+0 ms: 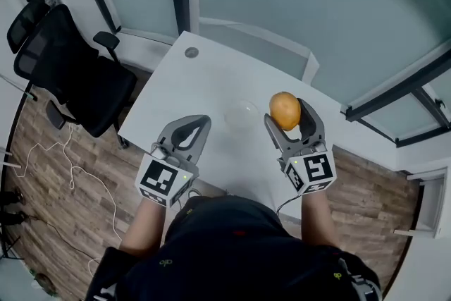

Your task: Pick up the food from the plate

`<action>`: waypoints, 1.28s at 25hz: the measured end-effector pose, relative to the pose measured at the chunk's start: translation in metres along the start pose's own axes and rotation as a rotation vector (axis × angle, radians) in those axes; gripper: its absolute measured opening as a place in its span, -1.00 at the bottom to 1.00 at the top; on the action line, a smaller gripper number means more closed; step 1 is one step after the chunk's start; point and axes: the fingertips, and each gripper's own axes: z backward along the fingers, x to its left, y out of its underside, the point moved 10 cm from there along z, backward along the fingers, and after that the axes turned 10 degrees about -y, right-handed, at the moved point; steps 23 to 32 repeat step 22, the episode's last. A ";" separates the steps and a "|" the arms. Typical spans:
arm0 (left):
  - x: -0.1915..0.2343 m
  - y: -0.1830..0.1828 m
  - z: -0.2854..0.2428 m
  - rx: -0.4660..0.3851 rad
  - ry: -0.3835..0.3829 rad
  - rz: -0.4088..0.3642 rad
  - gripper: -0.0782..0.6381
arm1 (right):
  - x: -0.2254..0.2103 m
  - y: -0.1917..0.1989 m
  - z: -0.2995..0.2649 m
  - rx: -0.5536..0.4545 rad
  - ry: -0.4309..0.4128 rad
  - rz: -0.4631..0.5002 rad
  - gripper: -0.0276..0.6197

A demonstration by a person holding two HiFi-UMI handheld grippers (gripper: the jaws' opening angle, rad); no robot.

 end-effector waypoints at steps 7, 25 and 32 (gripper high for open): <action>0.005 -0.008 0.002 -0.011 -0.001 0.004 -0.72 | 0.004 -0.013 0.008 -0.043 0.025 0.020 0.21; 0.024 -0.013 0.019 0.006 -0.070 -0.016 -0.72 | 0.011 -0.013 -0.007 -0.033 -0.013 0.010 0.21; 0.024 -0.013 0.019 0.006 -0.070 -0.016 -0.72 | 0.011 -0.013 -0.007 -0.033 -0.013 0.010 0.21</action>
